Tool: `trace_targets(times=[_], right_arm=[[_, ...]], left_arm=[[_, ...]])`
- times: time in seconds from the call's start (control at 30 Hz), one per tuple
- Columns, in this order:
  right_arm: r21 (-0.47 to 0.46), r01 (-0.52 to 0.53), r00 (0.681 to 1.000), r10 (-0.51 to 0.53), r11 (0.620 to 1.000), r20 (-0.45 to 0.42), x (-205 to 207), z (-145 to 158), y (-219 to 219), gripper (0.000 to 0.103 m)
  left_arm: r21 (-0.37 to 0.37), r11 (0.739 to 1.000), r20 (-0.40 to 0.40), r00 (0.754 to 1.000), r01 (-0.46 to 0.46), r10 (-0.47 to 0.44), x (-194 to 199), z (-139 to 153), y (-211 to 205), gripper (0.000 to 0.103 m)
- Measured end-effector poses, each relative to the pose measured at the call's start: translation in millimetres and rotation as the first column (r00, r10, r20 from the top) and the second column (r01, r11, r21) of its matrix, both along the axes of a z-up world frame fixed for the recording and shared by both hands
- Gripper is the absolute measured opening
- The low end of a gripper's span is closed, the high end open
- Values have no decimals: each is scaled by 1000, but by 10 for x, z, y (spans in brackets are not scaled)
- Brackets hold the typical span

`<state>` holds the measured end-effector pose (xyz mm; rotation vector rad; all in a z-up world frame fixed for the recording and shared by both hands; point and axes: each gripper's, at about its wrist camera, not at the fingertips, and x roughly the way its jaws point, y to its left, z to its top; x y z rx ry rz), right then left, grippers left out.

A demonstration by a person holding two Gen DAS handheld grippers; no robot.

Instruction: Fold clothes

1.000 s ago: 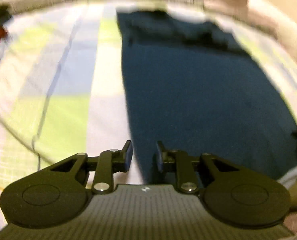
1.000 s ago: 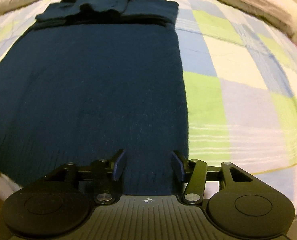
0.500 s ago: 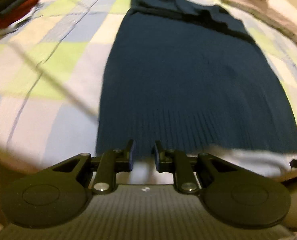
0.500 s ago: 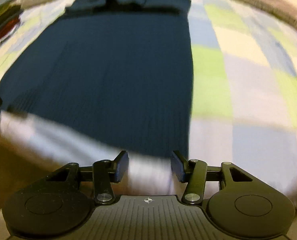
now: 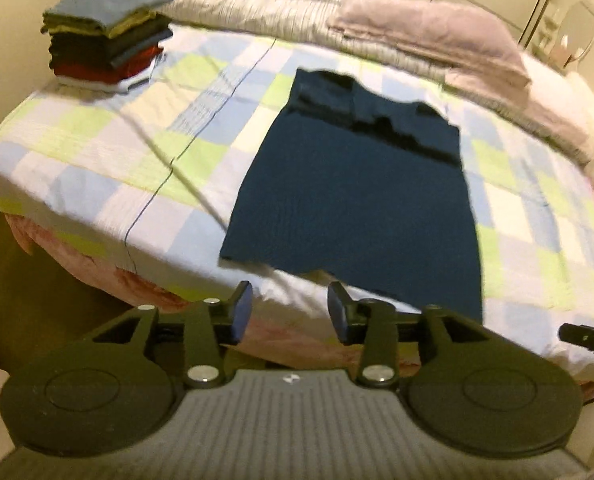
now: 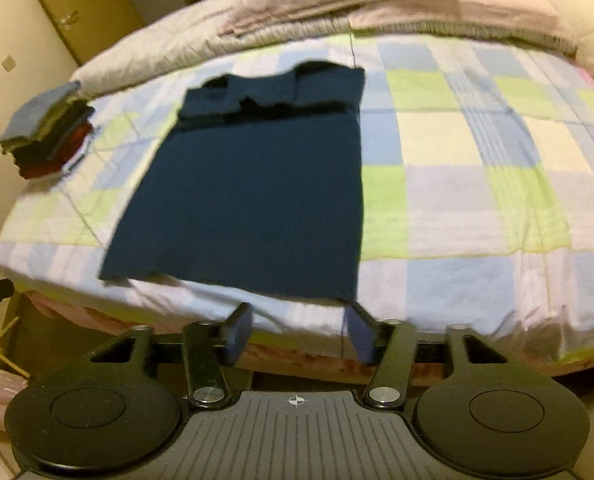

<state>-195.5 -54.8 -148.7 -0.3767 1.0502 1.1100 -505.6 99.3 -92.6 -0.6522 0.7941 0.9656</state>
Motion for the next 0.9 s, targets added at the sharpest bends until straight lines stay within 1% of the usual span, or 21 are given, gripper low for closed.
trace_targets(times=[0.13, 0.3, 0.4, 0.53, 0.63, 0.9], right_arm=[[21, -2, 1000, 2, 1000, -13, -158, 227, -65, 72], [-24, 15, 1000, -15, 1000, -17, -251, 365, -233, 72], [-46, 35, 999, -36, 998, -20, -295, 377, -307, 72], [-50, 41, 999, -43, 998, -21, -344, 428, -353, 72], [-47, 35, 999, -36, 998, 0, -393, 473, -374, 72], [-64, 35, 999, -35, 997, 13, -476, 476, -390, 72]], left_arm=[[12, 1000, -9, 1000, 12, -11, 59, 217, -182, 42], [2, 999, -13, 999, 45, -45, 107, 340, -342, 47], [0, 998, -11, 997, 70, -70, 133, 383, -414, 49], [8, 996, -14, 995, 94, -94, 148, 441, -488, 51], [5, 995, -28, 994, 102, -102, 155, 442, -515, 52], [19, 993, -50, 992, 114, -113, 142, 457, -589, 54]])
